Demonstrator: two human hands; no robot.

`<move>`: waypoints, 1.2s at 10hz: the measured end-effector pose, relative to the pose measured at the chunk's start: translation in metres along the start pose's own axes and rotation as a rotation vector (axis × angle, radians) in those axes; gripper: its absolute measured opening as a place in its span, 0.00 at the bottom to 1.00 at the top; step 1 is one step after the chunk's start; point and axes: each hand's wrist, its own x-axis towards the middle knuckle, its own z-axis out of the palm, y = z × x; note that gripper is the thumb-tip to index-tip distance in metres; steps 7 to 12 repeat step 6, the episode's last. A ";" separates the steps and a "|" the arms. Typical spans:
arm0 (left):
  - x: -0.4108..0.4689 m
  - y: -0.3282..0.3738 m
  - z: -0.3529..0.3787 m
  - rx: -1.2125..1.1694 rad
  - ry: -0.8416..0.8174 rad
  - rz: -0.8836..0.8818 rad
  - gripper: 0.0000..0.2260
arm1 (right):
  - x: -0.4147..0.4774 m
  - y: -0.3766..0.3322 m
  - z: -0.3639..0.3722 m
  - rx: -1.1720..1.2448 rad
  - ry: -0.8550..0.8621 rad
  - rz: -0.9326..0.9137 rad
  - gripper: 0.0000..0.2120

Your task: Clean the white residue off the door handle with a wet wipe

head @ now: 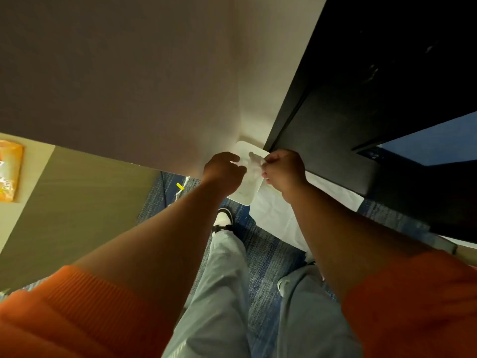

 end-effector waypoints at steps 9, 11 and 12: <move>-0.005 0.003 -0.018 0.088 -0.199 0.080 0.14 | -0.031 0.001 -0.027 -0.282 -0.052 -0.104 0.15; -0.005 0.003 -0.018 0.088 -0.199 0.080 0.14 | -0.031 0.001 -0.027 -0.282 -0.052 -0.104 0.15; -0.005 0.003 -0.018 0.088 -0.199 0.080 0.14 | -0.031 0.001 -0.027 -0.282 -0.052 -0.104 0.15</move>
